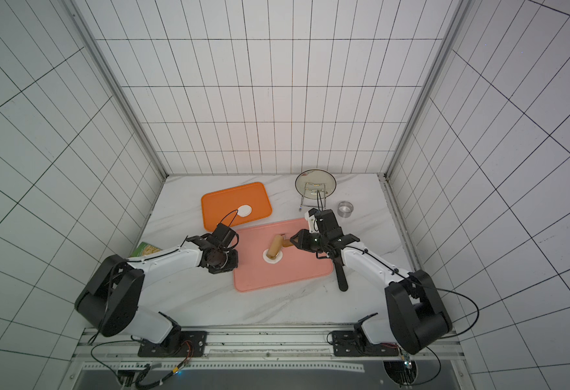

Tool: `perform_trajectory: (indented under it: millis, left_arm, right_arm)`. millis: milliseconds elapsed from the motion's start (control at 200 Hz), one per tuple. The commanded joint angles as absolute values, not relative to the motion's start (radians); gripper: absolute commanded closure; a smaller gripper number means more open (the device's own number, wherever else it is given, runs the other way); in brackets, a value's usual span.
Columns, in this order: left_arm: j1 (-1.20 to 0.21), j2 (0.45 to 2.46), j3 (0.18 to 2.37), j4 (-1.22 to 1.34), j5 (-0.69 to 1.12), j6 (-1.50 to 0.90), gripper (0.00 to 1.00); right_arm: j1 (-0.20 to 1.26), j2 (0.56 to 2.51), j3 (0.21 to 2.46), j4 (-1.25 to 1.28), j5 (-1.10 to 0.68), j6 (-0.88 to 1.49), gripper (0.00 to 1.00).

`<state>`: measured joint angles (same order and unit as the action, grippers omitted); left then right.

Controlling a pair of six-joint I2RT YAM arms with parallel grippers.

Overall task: Roll out the dumpling wrappers from the dough
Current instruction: Flatten out the dough on the work surface.

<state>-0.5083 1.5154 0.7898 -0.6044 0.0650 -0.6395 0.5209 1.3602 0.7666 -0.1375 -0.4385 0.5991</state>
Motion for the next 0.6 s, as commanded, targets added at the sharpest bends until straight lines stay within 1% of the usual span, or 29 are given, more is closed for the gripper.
perform_trajectory:
  millis: [0,95,275,390,480,595]
  left_arm:
    - [-0.481,1.523,0.791,-0.555,0.072,-0.631,1.00]
    - [-0.474,1.529,0.793,-0.554,0.075,-0.622,1.00]
    - [-0.484,1.532,0.798,-0.552,0.080,-0.621,1.00]
    - [-0.485,1.531,0.793,-0.551,0.078,-0.624,1.00]
    - [-0.481,1.529,0.790,-0.554,0.074,-0.626,1.00]
    - [-0.476,1.523,0.787,-0.554,0.072,-0.626,1.00]
  right_arm:
    - [0.470,1.354,0.660,-0.479,-0.224,0.534,1.00]
    - [0.471,1.351,0.662,-0.474,-0.229,0.528,1.00]
    - [0.541,1.416,0.708,-0.467,-0.213,0.528,1.00]
    - [0.551,1.430,0.709,-0.465,-0.215,0.529,1.00]
    - [0.526,1.408,0.690,-0.491,-0.201,0.522,1.00]
    - [0.446,1.328,0.655,-0.532,-0.146,0.525,1.00]
